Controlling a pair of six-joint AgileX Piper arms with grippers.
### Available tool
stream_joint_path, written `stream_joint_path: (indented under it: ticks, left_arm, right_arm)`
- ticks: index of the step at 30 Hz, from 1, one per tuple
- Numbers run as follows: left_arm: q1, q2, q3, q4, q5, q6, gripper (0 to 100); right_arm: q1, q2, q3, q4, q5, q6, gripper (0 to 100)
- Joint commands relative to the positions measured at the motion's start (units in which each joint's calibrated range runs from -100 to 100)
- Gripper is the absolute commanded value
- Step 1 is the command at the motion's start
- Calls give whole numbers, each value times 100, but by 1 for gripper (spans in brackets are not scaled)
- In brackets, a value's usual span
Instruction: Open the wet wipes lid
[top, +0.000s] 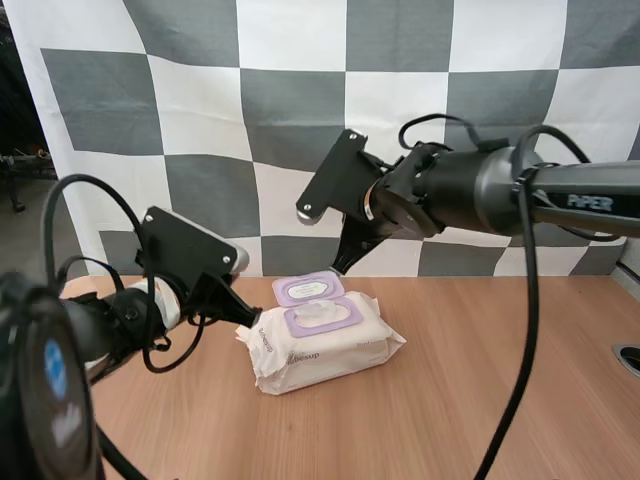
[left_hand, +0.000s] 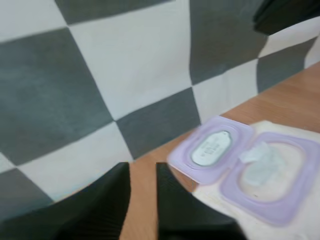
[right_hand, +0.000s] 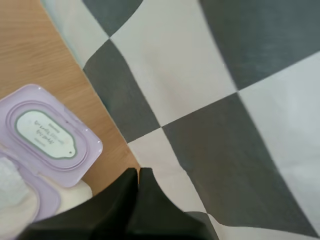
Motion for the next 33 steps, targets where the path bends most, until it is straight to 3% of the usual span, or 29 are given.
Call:
stream_joint_path:
  ticks: [1, 5, 9, 13, 18, 23, 25, 28, 33]
  left_arm:
    - [3, -3323, -394, 6, 2482, -1822, 0]
    - [-80, -4268, -533, 6, 3312, -2741, 0]
    - [-521, -4857, -439, 6, 4880, -2824, 0]
    - [-814, -5305, -291, -6, 7142, -3090, 0]
    - [-1168, -5654, -48, -175, 10158, -3112, 0]
    - [-1495, -5714, 483, -134, 10543, -3062, 0]
    - [-1593, -5796, 737, -134, 10523, -2894, 0]
    - [-1681, -6025, 990, -134, 10523, -2848, 0]
    - [-1779, -6267, 1426, -130, 10505, -2835, 0]
  right_arm:
    - [2, -1248, -5, 198, 84, 41, 0]
    - [2, -2328, -5, 897, 376, 41, 0]
    - [-74, -3200, -5, 1563, 1273, 10, 0]
    - [-352, -3889, -5, 1872, 1524, -33, 0]
    - [-648, -4211, 7, 2904, 1994, -249, 0]
    - [-822, -4803, 7, 4527, 3039, -1835, 0]
    - [-849, -5148, 37, 4921, 3362, -2170, 0]
    - [-1013, -5782, 243, 4992, 3082, -2034, 0]
    - [-1622, -6847, 1093, 5069, 1921, -1261, 0]
